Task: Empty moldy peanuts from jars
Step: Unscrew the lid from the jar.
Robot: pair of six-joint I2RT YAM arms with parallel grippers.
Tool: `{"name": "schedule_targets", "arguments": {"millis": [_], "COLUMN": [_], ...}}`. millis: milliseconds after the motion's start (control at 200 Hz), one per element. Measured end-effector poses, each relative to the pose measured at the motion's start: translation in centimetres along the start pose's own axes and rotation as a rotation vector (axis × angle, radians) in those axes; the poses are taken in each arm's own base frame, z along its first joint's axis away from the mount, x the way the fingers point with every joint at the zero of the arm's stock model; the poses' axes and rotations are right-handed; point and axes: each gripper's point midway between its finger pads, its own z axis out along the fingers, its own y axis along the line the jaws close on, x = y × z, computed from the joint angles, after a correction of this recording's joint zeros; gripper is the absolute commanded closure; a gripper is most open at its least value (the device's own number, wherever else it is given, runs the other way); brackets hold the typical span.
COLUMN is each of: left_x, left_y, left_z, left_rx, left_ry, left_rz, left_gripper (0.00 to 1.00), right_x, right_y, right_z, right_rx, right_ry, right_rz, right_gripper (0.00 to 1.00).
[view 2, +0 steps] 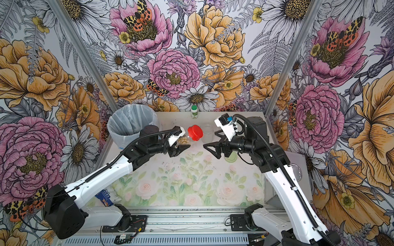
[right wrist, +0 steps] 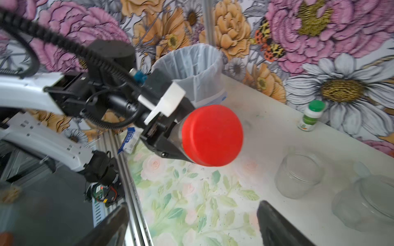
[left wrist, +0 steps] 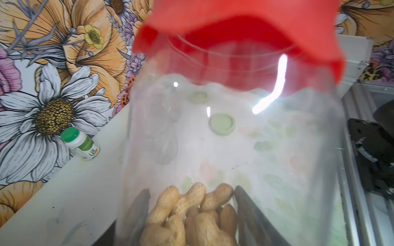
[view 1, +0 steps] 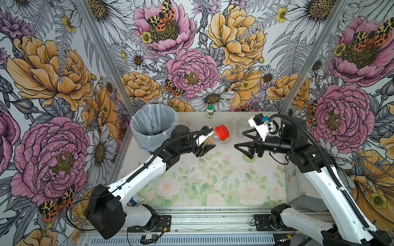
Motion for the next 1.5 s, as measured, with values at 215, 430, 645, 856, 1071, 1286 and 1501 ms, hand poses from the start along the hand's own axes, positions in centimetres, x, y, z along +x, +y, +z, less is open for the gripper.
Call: {"name": "schedule_targets", "arguments": {"millis": [215,430,645,856,1071,1286,1501], "left_x": [-0.6,-1.1,-0.5,-0.6,-0.3,-0.3,-0.5], "left_y": [0.8,1.9,2.1,2.1,2.1,2.2,2.2], "left_z": [-0.1,-0.3,0.2,0.2,0.5,0.6,0.5], "left_rx": [-0.163,-0.242,-0.249,-0.249,-0.248,-0.250,-0.251], "left_ry": [-0.017,-0.026,-0.008,-0.009,0.002,0.004,0.003], "left_rz": [0.069,0.091,0.091,0.092,0.094,0.095,0.099], "left_gripper": [0.72,0.73,0.73,0.73,0.73,0.73,0.73], "right_x": [-0.7,-1.7,-2.7,-3.6,-2.9,-3.0,-2.9], "right_y": [-4.1,-4.1,-3.3,-2.4,-2.3,-1.7,-1.8], "right_z": [4.2,4.9,5.4,7.8,9.2,9.3,9.9], "right_rx": [0.078,0.075,0.044,0.004,0.007,0.005,0.027], "right_ry": [-0.014,-0.057,-0.079,-0.047,-0.013,-0.011,-0.005], "right_rz": [0.543,0.721,0.742,0.721,0.718,0.683,0.648], "right_gripper": [0.15,0.12,0.11,0.12,0.13,0.15,0.19]}}
